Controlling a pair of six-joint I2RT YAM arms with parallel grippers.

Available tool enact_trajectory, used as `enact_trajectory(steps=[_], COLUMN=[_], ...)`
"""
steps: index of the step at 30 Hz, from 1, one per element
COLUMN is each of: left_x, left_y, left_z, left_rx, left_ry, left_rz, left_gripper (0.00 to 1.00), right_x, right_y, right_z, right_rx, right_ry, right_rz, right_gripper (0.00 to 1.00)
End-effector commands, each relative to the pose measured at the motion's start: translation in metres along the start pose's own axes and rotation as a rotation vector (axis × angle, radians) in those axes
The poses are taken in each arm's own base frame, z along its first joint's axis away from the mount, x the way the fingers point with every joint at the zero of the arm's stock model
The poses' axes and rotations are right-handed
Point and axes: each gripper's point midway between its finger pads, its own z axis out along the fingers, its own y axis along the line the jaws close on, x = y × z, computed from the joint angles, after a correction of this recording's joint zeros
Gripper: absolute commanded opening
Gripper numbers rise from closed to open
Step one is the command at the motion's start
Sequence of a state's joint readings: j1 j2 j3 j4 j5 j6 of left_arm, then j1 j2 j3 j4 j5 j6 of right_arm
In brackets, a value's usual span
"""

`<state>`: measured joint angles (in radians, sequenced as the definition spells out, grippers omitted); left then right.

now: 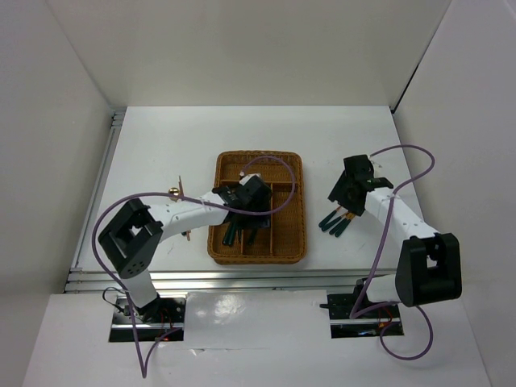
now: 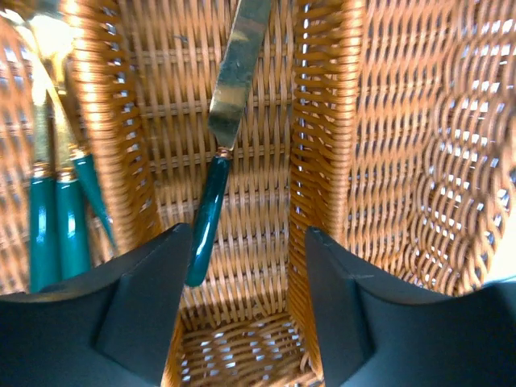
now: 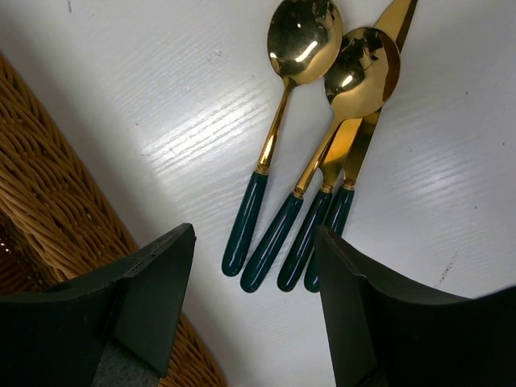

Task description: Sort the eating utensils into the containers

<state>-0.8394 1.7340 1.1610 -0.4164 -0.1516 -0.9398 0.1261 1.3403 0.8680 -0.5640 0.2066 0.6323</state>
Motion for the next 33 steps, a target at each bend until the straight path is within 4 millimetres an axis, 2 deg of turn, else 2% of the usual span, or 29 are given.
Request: enact_trajectory(steps=[1, 3, 7, 9, 11, 12, 14, 15, 17, 19, 22, 23, 24, 30, 33], left_x=[-0.031, -0.05, -0.077, -0.085, -0.09, -0.094, -0.095, -0.097, -0.1, -0.1, -0.099, -0.105, -0.1, -0.102, -0.101], left_y=[-0.013, -0.017, -0.008, 0.01, 0.021, 0.034, 0.045, 0.055, 0.06, 0.066, 0.068, 0.069, 0.07, 0.076, 0.081], left_z=[-0.039, -0.064, -0.098, -0.1, -0.108, -0.109, -0.108, -0.105, -0.106, -0.104, -0.102, -0.102, -0.1, -0.095, -0.093], left_rx=[0.036, 0.059, 0.098, 0.092, 0.095, 0.083, 0.069, 0.048, 0.05, 0.049, 0.058, 0.061, 0.064, 0.067, 0.063], left_ry=[-0.099, -0.157, -0.235, -0.245, -0.262, -0.267, -0.266, -0.266, -0.274, -0.261, -0.254, -0.269, -0.253, -0.242, -0.233], left_rz=[0.028, 0.029, 0.0, -0.022, -0.051, -0.067, -0.079, -0.089, -0.092, -0.097, -0.103, -0.113, -0.112, -0.113, -0.112], left_gripper=[0.73, 0.76, 0.79, 0.79, 0.79, 0.79, 0.79, 0.79, 0.79, 0.79, 0.79, 0.79, 0.79, 0.79, 0.79], right_x=[0.001, 0.008, 0.019, 0.032, 0.034, 0.039, 0.046, 0.045, 0.048, 0.054, 0.053, 0.054, 0.059, 0.07, 0.078], right_y=[-0.009, -0.014, -0.016, -0.02, -0.024, -0.028, -0.03, -0.029, -0.031, -0.039, -0.039, -0.039, -0.043, -0.048, -0.05], right_z=[-0.004, -0.003, -0.004, -0.002, -0.002, -0.002, -0.002, -0.003, -0.005, -0.007, -0.009, -0.012, -0.011, -0.017, -0.016], right_rx=[0.022, 0.04, 0.036, 0.041, 0.055, 0.069, 0.078, 0.073, 0.087, 0.132, 0.132, 0.131, 0.146, 0.145, 0.154], right_ry=[-0.017, 0.004, 0.031, 0.072, 0.082, 0.096, 0.121, 0.114, 0.127, 0.141, 0.137, 0.136, 0.15, 0.171, 0.191], right_rz=[0.022, 0.037, 0.069, 0.075, 0.095, 0.108, 0.117, 0.129, 0.151, 0.181, 0.208, 0.208, 0.214, 0.238, 0.258], right_gripper=[0.68, 0.68, 0.68, 0.68, 0.64, 0.63, 0.63, 0.61, 0.61, 0.57, 0.55, 0.54, 0.54, 0.48, 0.47])
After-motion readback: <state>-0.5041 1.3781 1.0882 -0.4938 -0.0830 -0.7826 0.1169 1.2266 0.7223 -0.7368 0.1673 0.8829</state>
